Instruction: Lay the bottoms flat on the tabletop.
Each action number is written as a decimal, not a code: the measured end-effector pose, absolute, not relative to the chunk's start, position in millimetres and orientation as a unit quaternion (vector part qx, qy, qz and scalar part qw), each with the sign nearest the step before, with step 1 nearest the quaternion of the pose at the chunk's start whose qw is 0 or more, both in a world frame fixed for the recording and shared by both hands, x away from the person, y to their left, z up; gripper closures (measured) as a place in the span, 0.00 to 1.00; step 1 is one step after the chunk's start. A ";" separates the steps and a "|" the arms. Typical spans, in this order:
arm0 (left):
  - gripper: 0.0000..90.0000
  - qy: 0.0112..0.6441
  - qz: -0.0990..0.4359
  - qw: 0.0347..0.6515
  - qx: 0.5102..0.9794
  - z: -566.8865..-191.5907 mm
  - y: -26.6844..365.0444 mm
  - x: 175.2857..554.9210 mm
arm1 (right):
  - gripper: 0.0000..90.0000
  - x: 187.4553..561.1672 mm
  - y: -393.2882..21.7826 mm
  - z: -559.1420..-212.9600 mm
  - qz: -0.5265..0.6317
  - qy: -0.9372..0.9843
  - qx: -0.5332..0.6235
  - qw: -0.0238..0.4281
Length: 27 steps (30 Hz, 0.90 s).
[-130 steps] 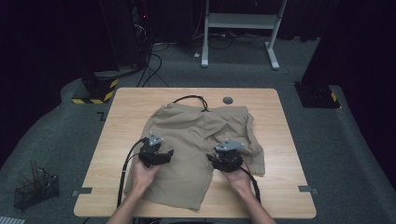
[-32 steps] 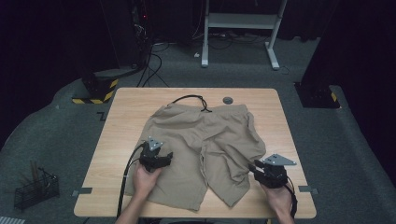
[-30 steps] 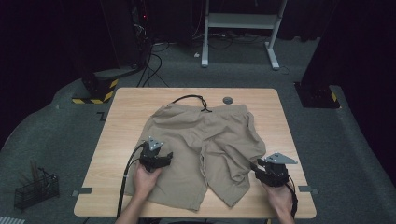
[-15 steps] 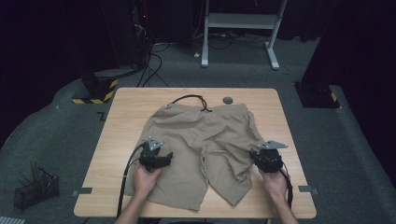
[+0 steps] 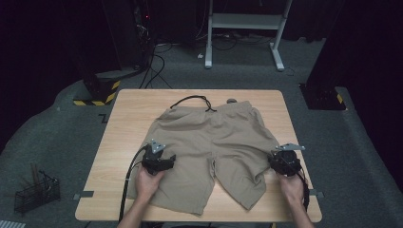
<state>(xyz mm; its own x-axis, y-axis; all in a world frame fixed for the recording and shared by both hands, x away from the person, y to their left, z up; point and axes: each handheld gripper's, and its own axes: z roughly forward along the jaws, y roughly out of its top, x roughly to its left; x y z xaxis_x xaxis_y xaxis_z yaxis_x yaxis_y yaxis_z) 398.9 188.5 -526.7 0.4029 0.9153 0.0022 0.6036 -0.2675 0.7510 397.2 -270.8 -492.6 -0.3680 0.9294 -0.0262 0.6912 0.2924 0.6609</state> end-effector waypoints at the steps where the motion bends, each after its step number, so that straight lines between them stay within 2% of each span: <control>1: 0.34 0.497 0.226 0.344 0.764 -526.6 188.6 398.9 | 0.70 394.6 -270.5 -493.8 0.290 0.775 0.523 0.203; 3: 0.34 0.497 0.226 0.345 0.763 -526.7 188.4 399.0 | 0.71 393.1 -270.7 -499.1 0.289 0.775 0.528 0.191; 7: 0.34 0.497 0.226 0.344 0.764 -526.6 188.6 398.9 | 0.93 396.0 -271.0 -504.5 0.302 0.780 0.520 0.173; 9: 0.34 0.497 0.226 0.344 0.764 -526.6 188.6 398.9 | 0.98 395.9 -267.2 -498.8 0.315 0.783 0.506 0.177; 16: 0.34 0.498 0.226 0.344 0.763 -526.7 188.4 398.9 | 0.98 399.4 -235.2 -455.0 0.345 0.805 0.431 0.220; 20: 0.34 0.498 0.226 0.344 0.763 -526.7 188.4 398.9 | 0.98 407.8 -213.6 -437.0 0.354 0.816 0.399 0.224; 23: 0.34 0.497 0.226 0.344 0.763 -526.7 188.4 398.9 | 0.98 416.8 -197.3 -435.0 0.358 0.822 0.385 0.219; 27: 0.34 0.497 0.226 0.344 0.763 -526.7 188.4 398.9 | 0.98 431.0 -169.5 -449.3 0.336 0.842 0.372 0.201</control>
